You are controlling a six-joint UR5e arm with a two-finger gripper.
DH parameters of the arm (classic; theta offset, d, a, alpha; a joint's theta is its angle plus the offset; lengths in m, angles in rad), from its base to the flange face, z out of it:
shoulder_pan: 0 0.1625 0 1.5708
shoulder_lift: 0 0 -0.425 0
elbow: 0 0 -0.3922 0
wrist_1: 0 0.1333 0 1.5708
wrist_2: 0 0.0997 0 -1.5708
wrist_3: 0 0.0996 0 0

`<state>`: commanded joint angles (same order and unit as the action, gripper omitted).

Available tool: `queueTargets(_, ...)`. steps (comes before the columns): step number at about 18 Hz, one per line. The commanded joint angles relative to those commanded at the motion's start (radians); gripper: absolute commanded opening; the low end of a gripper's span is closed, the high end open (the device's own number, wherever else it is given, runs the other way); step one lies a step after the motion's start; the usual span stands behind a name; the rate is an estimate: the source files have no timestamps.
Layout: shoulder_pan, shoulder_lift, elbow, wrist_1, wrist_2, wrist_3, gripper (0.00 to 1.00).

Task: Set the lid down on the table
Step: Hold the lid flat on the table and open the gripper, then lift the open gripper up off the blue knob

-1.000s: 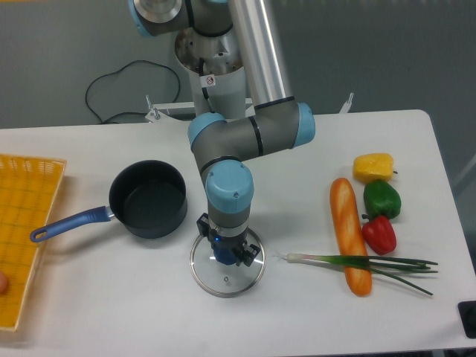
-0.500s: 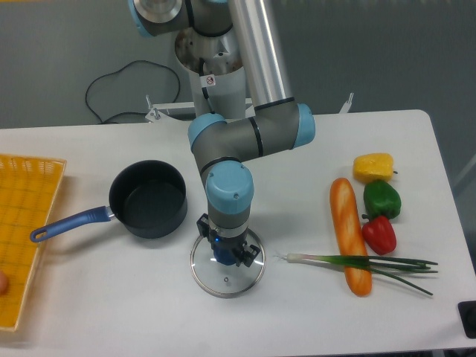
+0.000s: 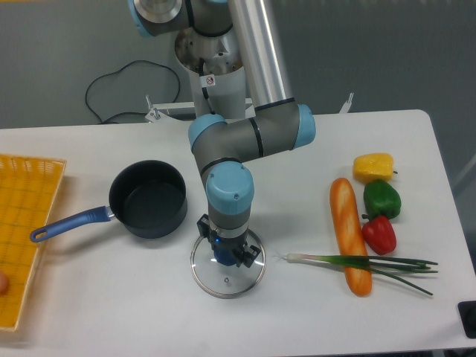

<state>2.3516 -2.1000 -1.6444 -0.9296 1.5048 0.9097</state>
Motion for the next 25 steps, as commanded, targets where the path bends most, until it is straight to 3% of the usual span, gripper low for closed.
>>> queueTargets(5,0.000,0.002,0.000,0.000,0.000,0.002,0.99)
queueTargets(11,0.002,0.018,-0.003,-0.002,0.000,0.003,1.00)
queueTargets(20,-0.006,0.110,-0.037,-0.009,0.083,0.012,1.00)
queueTargets(25,0.008,0.129,-0.026,-0.012,0.104,0.138,1.00)
